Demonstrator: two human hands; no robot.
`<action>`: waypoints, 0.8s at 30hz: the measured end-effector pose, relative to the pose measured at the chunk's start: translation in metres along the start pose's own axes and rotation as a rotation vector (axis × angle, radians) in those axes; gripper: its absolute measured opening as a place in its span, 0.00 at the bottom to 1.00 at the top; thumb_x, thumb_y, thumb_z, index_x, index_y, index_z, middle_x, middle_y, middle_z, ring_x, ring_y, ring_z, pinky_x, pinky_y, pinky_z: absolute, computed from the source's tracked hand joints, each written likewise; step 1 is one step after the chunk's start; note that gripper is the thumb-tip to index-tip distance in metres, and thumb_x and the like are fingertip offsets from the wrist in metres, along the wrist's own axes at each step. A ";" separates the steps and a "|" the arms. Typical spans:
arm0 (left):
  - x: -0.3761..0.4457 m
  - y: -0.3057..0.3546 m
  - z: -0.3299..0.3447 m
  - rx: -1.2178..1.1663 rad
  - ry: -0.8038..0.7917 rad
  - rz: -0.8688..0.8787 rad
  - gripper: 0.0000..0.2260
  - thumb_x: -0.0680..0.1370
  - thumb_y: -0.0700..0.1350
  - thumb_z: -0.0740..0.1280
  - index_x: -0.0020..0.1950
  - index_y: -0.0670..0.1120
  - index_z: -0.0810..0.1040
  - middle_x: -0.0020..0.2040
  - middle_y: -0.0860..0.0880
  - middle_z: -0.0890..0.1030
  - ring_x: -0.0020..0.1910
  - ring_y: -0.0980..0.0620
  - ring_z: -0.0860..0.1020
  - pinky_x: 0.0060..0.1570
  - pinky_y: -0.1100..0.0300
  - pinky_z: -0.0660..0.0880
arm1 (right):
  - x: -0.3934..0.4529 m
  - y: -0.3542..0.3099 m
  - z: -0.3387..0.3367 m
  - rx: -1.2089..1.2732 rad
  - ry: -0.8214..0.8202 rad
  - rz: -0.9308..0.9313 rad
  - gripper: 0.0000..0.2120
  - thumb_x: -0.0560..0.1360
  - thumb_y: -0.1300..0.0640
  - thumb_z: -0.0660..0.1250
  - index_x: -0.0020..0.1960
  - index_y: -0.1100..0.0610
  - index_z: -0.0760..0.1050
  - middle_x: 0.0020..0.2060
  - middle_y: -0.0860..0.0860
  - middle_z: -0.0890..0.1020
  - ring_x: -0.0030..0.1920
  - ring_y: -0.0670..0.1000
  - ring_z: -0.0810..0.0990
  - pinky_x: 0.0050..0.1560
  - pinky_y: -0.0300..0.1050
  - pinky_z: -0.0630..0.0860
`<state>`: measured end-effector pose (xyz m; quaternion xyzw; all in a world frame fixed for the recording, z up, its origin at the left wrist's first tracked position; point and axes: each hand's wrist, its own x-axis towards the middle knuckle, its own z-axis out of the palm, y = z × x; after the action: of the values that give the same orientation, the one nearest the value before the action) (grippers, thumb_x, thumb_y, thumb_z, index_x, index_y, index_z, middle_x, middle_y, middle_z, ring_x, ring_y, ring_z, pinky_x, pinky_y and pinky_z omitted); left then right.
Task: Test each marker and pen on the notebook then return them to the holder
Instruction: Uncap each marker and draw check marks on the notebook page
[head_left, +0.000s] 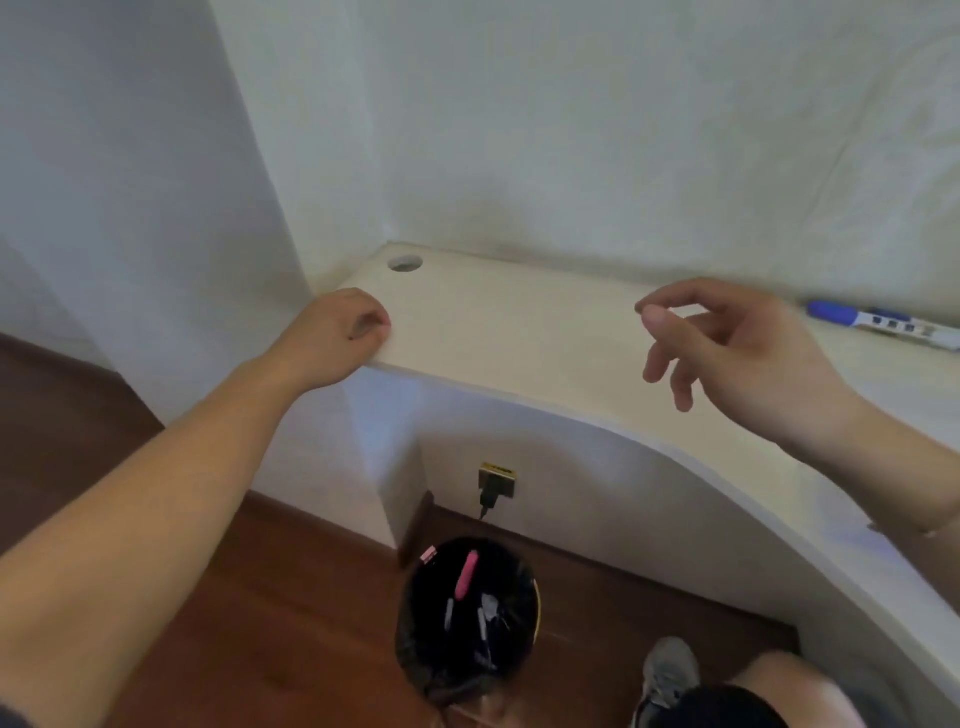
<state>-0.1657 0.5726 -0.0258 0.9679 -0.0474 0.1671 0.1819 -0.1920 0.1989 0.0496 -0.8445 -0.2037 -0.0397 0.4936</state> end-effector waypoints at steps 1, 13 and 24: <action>0.003 0.001 0.001 0.014 0.004 -0.004 0.04 0.77 0.40 0.67 0.48 0.43 0.81 0.47 0.46 0.80 0.47 0.48 0.77 0.47 0.63 0.68 | -0.001 0.000 -0.005 0.006 0.014 -0.007 0.06 0.77 0.48 0.66 0.47 0.49 0.78 0.31 0.51 0.84 0.25 0.53 0.76 0.28 0.39 0.69; 0.063 0.108 0.024 0.157 0.009 0.283 0.07 0.78 0.53 0.63 0.51 0.52 0.78 0.51 0.54 0.78 0.49 0.50 0.74 0.51 0.50 0.74 | -0.044 0.015 -0.130 0.133 0.328 -0.044 0.18 0.69 0.35 0.66 0.45 0.49 0.80 0.29 0.54 0.80 0.20 0.52 0.72 0.20 0.34 0.62; 0.136 0.359 0.139 -0.013 -0.095 0.702 0.10 0.79 0.47 0.64 0.59 0.50 0.76 0.57 0.51 0.77 0.57 0.48 0.74 0.51 0.52 0.74 | -0.106 0.128 -0.205 -0.395 0.536 0.366 0.05 0.74 0.53 0.70 0.40 0.45 0.79 0.26 0.45 0.81 0.20 0.44 0.74 0.23 0.31 0.71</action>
<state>-0.0497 0.1838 0.0189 0.8982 -0.3865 0.1738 0.1173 -0.2122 -0.0622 0.0211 -0.9056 0.0985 -0.2088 0.3558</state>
